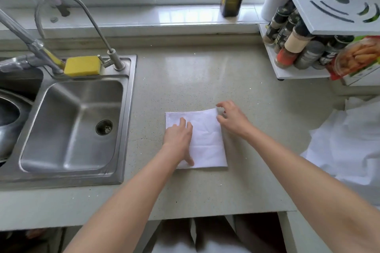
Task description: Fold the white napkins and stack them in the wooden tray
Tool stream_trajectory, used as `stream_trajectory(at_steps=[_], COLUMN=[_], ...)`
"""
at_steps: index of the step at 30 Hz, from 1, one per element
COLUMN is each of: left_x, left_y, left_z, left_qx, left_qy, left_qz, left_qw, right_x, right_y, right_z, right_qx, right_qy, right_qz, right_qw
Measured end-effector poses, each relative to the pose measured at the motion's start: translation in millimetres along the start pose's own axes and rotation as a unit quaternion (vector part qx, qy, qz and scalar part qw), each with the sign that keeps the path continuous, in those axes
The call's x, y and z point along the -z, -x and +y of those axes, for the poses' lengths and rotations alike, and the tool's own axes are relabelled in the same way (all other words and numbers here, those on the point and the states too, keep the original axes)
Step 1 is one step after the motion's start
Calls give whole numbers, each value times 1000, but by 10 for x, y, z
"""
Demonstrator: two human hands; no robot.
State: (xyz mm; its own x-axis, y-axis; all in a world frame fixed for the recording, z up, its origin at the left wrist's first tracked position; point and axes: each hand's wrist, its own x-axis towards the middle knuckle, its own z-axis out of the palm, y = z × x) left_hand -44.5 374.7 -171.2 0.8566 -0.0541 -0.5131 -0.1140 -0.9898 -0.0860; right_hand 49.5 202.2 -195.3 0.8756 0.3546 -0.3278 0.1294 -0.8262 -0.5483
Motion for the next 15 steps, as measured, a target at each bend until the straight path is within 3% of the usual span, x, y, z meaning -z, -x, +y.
stream_trajectory(at_steps=[10,13,15], left_x=[60,35,34], left_y=[-41,-66,-57], left_z=[122,104,96], left_qx=[16,17,12], left_qy=[-26,7,19], left_qz=[-31,-43,-45], left_qw=[999,999,999], right_x=[236,258,236], right_y=[-430,-434,-392], right_z=[-54,-7,44], right_qx=[33,19,-7], right_qy=[30,66,65], right_qz=[-157,-152,-95], right_qw=[987,986,993])
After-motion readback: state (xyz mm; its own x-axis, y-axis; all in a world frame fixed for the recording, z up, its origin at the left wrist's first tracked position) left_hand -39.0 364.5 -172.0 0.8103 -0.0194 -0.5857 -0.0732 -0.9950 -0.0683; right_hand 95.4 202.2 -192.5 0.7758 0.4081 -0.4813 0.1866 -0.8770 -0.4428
